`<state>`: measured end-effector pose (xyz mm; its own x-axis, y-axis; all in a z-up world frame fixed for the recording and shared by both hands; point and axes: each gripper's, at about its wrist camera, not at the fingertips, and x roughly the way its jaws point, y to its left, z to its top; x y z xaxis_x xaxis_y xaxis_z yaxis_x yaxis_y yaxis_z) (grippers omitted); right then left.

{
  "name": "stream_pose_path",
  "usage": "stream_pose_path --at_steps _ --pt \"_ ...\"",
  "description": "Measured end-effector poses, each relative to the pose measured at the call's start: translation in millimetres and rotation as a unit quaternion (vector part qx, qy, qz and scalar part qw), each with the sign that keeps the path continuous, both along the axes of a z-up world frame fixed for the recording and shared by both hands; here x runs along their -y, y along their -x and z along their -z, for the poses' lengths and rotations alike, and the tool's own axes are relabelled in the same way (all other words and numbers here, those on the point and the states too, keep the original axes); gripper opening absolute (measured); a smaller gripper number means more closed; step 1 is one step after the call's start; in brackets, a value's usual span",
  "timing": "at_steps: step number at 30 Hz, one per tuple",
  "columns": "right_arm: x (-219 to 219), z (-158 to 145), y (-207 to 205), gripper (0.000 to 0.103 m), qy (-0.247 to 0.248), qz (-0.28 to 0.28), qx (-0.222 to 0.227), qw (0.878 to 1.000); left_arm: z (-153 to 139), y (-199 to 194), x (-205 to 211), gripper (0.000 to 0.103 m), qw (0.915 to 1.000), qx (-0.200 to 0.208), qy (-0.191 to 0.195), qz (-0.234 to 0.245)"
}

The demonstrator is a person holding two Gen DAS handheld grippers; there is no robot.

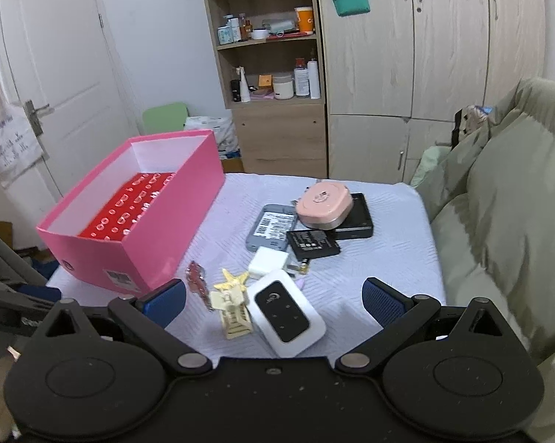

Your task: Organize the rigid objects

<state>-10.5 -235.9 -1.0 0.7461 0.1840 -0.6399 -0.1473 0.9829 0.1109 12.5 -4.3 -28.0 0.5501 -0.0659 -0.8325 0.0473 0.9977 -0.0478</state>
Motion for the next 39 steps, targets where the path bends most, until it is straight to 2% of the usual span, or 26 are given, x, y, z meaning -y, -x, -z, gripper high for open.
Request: stream_pose_path --at_steps 24,27,30,32,33,36,39 --pt "-8 5 -5 0.103 0.018 -0.013 0.003 1.000 -2 -6 -2 0.101 0.9999 0.002 -0.004 0.015" --pt "-5 3 -8 0.103 0.013 -0.014 0.033 0.999 -8 -12 -2 0.100 0.9995 0.003 -0.006 0.032" --pt "1 3 -5 0.103 0.007 -0.013 0.107 0.994 -18 -17 -6 0.100 0.9978 0.010 -0.001 0.065" --pt "4 5 -6 0.103 0.026 -0.012 0.151 0.988 -26 -19 -9 0.100 0.9960 0.025 -0.008 0.085" --pt "4 7 -9 0.103 0.045 -0.009 0.158 0.986 -31 -21 -12 0.100 0.9949 0.035 -0.019 0.093" --pt "7 11 -24 0.103 0.077 -0.011 0.142 0.987 -43 -29 -20 0.100 0.9907 0.060 -0.063 0.105" --pt "13 16 -39 0.096 0.061 -0.050 0.090 0.993 -51 -45 -34 0.100 0.9883 0.071 -0.085 0.105"
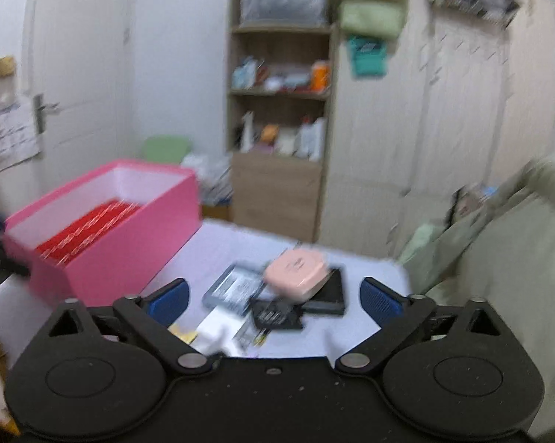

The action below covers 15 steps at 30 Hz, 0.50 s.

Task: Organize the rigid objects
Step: 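Grasp the white pocket router with the right tool while the left tool grips the pink box wall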

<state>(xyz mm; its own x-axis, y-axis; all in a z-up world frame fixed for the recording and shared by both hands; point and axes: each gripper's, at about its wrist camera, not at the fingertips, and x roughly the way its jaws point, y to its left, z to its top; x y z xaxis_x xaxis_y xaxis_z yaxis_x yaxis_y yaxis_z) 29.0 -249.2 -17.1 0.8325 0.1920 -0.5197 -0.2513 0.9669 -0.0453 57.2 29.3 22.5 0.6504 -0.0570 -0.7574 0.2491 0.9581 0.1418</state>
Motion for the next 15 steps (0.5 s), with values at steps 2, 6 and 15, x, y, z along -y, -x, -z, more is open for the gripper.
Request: stream_pose_path --at_steps 2,6,15 --pt "-3 7 -8 0.092 0.011 -0.029 -0.033 0.999 -2 -13 -13 0.100 1.0000 -0.006 0.002 -0.007" --pt "-16 31 -19 0.078 0.044 -0.088 -0.113 0.989 0 -37 -34 0.100 0.9995 -0.018 0.001 -0.026" --pt "-55 68 -39 0.061 0.166 -0.130 -0.211 0.954 6 -79 -77 0.098 0.9982 -0.058 0.002 -0.015"
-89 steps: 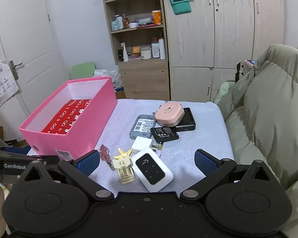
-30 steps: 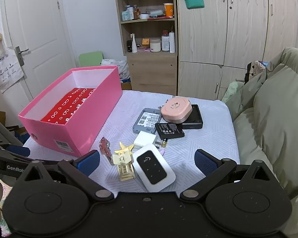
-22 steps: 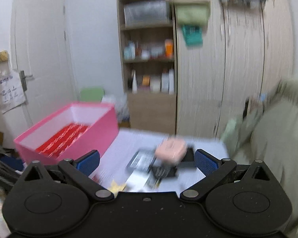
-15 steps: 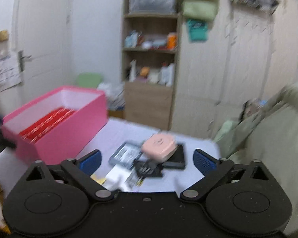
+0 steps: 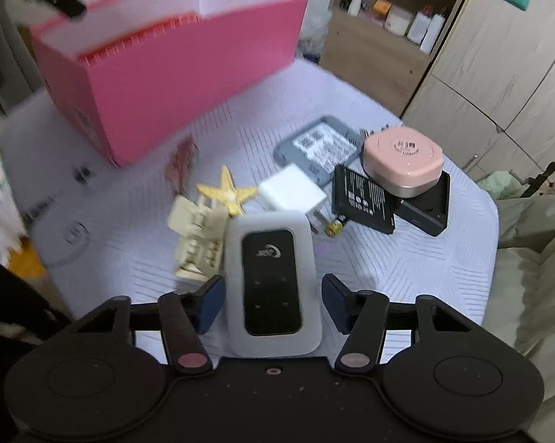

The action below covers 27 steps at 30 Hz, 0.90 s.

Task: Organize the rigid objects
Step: 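Grasp the white pocket router with the right tool while the left tool grips the pink box wall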

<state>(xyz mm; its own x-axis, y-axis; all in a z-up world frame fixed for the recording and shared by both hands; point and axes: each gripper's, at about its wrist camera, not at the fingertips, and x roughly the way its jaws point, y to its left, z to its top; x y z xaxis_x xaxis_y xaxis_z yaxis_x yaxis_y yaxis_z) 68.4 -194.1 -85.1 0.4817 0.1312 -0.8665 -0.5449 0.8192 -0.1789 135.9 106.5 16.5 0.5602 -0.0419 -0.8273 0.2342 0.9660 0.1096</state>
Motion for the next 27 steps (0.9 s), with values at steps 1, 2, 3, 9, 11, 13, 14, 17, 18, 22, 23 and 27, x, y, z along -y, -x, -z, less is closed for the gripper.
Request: stream_pose_path --at_steps 1,2,3,9,11,13,14,17,18,22,23,27 --pt "-4 3 -1 0.059 0.011 -0.004 -0.002 1.000 2 -5 -6 0.096 1.0000 -0.006 0.002 -0.002" --pt "-8 4 -2 0.059 0.019 -0.009 -0.006 1.000 5 -11 -11 0.093 0.9999 -0.012 0.005 -0.006" --pt "-11 3 -2 0.059 0.027 -0.010 -0.006 1.000 9 -17 -17 0.090 0.9997 -0.020 0.010 -0.012" --pt "-25 10 -13 0.065 0.048 -0.013 -0.009 0.999 32 -56 -45 0.072 0.9955 -0.058 0.038 -0.064" --pt "-26 14 -16 0.064 0.051 -0.013 -0.005 0.999 36 -61 -45 0.070 0.9955 -0.058 0.029 -0.068" --pt "-23 13 -16 0.065 0.044 -0.017 0.001 0.999 41 -65 -45 0.065 0.9949 -0.061 0.019 -0.078" --pt "-20 12 -16 0.065 0.036 -0.012 0.004 0.999 42 -65 -44 0.062 0.9948 -0.061 0.015 -0.080" --pt "-6 4 -24 0.065 -0.017 0.015 0.010 1.000 45 -68 -44 0.055 0.9946 -0.053 0.001 -0.090" --pt "0 1 -29 0.065 -0.038 0.029 0.012 0.999 46 -68 -44 0.049 0.9943 -0.050 -0.005 -0.095" --pt "21 -5 -44 0.065 -0.101 0.063 0.012 0.993 49 -70 -44 0.022 0.9924 -0.058 -0.024 -0.106" --pt "24 -6 -46 0.065 -0.115 0.066 0.009 0.991 51 -70 -45 0.021 0.9924 -0.061 -0.021 -0.105" --pt "34 -12 -52 0.065 -0.159 0.076 0.010 0.984 58 -71 -58 0.009 0.9900 -0.075 0.007 -0.119"
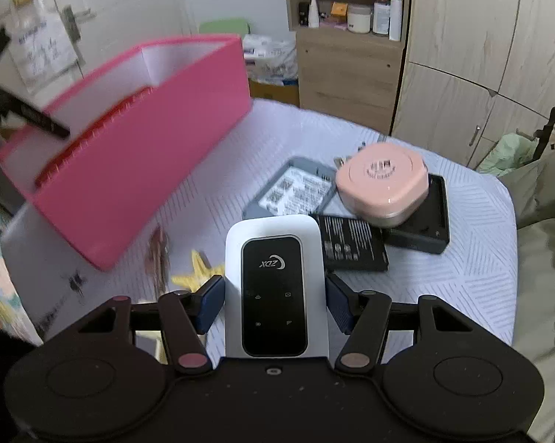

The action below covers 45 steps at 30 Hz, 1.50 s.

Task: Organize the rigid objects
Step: 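Grasp the white pocket router with the right tool while the left tool grips the pink box wall, then carry the router into the pink box and open the right tool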

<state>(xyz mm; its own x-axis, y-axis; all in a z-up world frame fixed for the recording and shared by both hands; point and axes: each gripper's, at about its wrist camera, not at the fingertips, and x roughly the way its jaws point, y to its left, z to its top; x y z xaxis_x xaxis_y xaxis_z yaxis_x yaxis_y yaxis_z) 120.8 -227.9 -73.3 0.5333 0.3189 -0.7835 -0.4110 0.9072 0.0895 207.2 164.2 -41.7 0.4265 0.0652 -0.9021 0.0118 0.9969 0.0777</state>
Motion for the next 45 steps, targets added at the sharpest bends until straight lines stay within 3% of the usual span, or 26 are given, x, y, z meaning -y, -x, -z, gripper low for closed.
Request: stream_pose_path --at_steps 4,13,21,25,30,36,42,45 --pt "-1 -8 -4 0.065 -0.021 0.003 0.012 1.000 7 2 -1 0.003 0.9998 0.016 0.013 0.006" --pt "-15 -49 -19 0.065 -0.046 -0.018 0.044 0.998 10 8 1 0.002 0.9986 0.049 0.011 0.017" --pt "-70 -93 -54 0.065 -0.083 -0.121 0.040 0.988 10 11 -2 0.002 0.9970 0.070 0.022 0.025" --pt "-128 -100 -84 0.065 -0.043 -0.198 0.027 0.979 11 18 5 0.003 0.9965 0.078 0.001 0.031" --pt "-206 -83 -131 0.065 0.039 -0.296 -0.007 0.954 12 13 -2 0.002 0.9969 0.074 0.023 0.015" --pt "-269 -40 -177 0.065 0.123 -0.357 -0.032 0.925 13 13 3 0.002 0.9972 0.071 0.007 0.022" --pt "-297 -16 -205 0.065 0.139 -0.361 -0.046 0.921 14 14 5 0.003 0.9969 0.073 0.000 0.028" --pt "-308 -8 -208 0.065 0.151 -0.378 -0.047 0.912 15 15 4 0.003 0.9969 0.075 0.002 0.026"
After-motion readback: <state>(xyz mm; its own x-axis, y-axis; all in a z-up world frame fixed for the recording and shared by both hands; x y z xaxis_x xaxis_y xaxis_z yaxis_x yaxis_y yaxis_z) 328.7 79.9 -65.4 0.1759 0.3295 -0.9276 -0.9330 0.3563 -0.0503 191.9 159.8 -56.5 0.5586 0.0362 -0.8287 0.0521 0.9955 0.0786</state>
